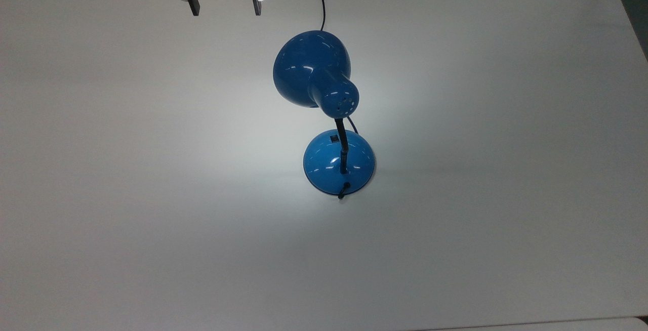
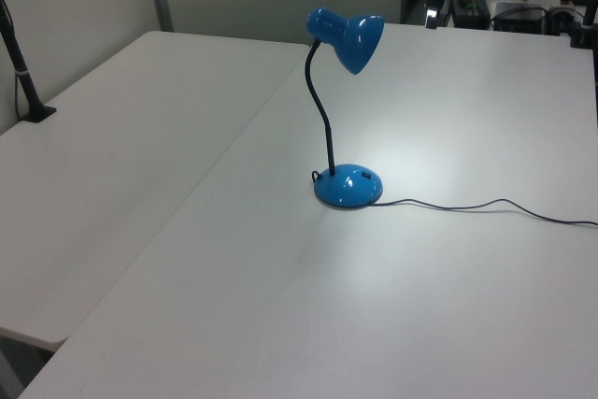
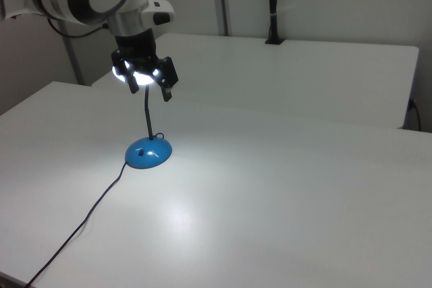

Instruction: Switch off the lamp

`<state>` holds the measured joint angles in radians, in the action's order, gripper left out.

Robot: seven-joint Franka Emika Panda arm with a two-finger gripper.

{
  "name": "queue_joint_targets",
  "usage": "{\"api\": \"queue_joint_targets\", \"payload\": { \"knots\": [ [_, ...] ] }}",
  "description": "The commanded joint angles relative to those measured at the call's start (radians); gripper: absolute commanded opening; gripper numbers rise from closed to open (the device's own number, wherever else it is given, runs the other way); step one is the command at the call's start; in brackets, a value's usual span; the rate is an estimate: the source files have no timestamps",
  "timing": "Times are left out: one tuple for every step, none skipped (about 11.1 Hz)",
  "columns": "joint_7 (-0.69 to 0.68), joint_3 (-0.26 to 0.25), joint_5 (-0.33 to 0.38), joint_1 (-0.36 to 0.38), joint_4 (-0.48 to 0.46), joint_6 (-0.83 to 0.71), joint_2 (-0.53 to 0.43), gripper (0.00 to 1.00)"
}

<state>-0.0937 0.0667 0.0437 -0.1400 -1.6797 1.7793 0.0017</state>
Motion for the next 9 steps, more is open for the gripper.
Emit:
{"api": "queue_joint_targets", "payload": {
  "knots": [
    [0.005, -0.001, 0.012, 0.013, 0.005, -0.040, 0.000, 1.00],
    [0.005, -0.001, 0.012, 0.013, 0.005, -0.040, 0.000, 1.00],
    [0.005, -0.001, 0.012, 0.013, 0.005, -0.040, 0.000, 1.00],
    [0.005, -0.001, 0.012, 0.013, 0.005, -0.040, 0.000, 1.00],
    [0.005, -0.001, 0.012, 0.013, 0.005, -0.040, 0.000, 1.00],
    [0.003, -0.001, 0.012, 0.013, 0.005, -0.040, 0.000, 1.00],
    [-0.006, -0.001, 0.012, 0.011, 0.005, -0.047, -0.002, 1.00],
    [-0.024, -0.002, 0.009, 0.010, 0.005, -0.084, -0.002, 1.00],
    [-0.114, -0.001, -0.017, 0.013, 0.002, -0.113, -0.002, 1.00]
  ]
}}
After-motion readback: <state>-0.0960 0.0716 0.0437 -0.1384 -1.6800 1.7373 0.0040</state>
